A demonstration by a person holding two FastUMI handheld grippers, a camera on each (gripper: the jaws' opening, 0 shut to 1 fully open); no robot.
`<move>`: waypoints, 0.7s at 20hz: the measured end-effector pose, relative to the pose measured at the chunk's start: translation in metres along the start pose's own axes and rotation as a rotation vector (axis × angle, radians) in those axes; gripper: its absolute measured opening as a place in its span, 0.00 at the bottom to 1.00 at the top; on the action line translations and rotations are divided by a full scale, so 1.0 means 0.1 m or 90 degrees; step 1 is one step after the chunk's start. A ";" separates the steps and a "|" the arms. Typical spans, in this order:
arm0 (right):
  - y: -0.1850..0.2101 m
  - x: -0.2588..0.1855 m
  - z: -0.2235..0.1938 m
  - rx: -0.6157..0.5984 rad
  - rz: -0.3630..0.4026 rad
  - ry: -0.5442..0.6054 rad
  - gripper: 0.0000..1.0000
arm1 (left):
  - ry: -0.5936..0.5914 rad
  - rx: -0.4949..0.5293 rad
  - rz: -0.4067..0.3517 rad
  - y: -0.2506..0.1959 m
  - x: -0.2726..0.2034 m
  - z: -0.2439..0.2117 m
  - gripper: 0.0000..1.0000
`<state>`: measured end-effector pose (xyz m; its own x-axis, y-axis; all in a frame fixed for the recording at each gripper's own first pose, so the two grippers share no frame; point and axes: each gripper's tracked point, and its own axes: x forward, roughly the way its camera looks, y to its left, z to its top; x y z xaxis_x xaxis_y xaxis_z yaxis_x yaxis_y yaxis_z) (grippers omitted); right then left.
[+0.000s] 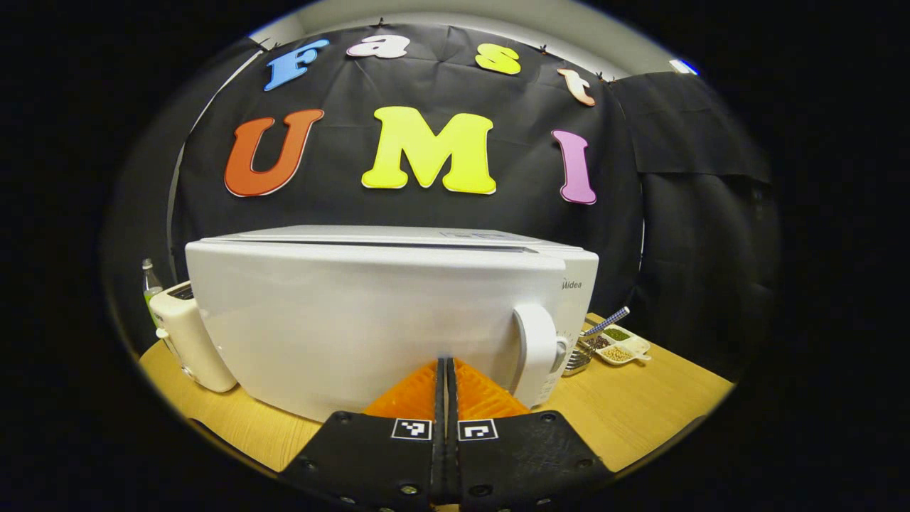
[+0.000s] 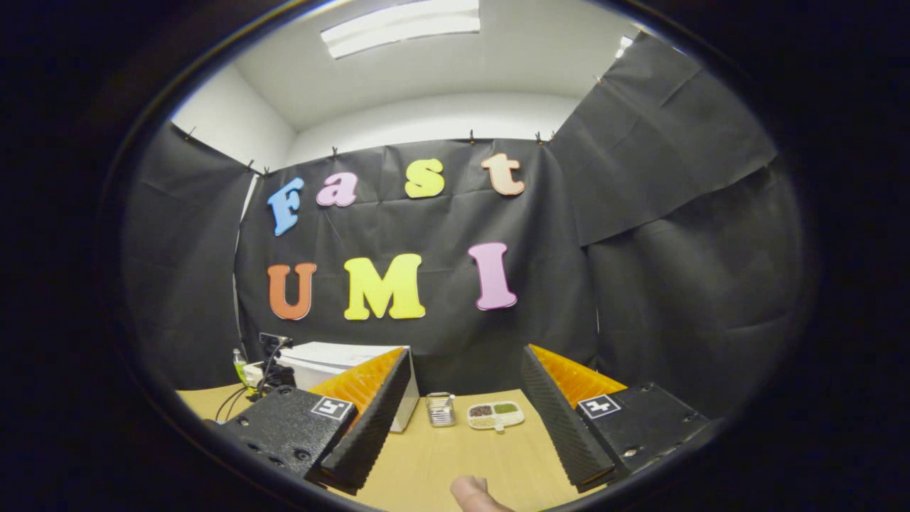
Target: Open the microwave oven with the left hand, put the food in, and close the microwave oven.
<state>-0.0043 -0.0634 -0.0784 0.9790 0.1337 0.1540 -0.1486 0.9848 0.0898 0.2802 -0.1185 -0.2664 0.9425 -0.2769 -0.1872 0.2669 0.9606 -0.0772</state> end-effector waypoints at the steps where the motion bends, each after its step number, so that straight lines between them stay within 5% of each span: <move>1: -0.01 -0.02 0.00 -0.002 -0.001 0.000 1.00 | 0.010 -0.008 0.010 -0.01 0.07 -0.01 0.00; 7: 0.02 -0.22 0.02 0.001 -0.003 0.011 1.00 | 0.026 -0.043 0.033 -0.02 0.14 -0.03 0.00; 14: 0.00 -0.41 0.00 0.014 -0.024 0.021 1.00 | 0.018 -0.004 0.062 -0.02 0.24 -0.04 0.00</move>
<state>-0.0447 -0.0690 -0.0844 0.9879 0.1008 0.1178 -0.1146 0.9865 0.1169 0.3014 -0.1271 -0.2743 0.9581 -0.1821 -0.2211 0.1722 0.9830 -0.0635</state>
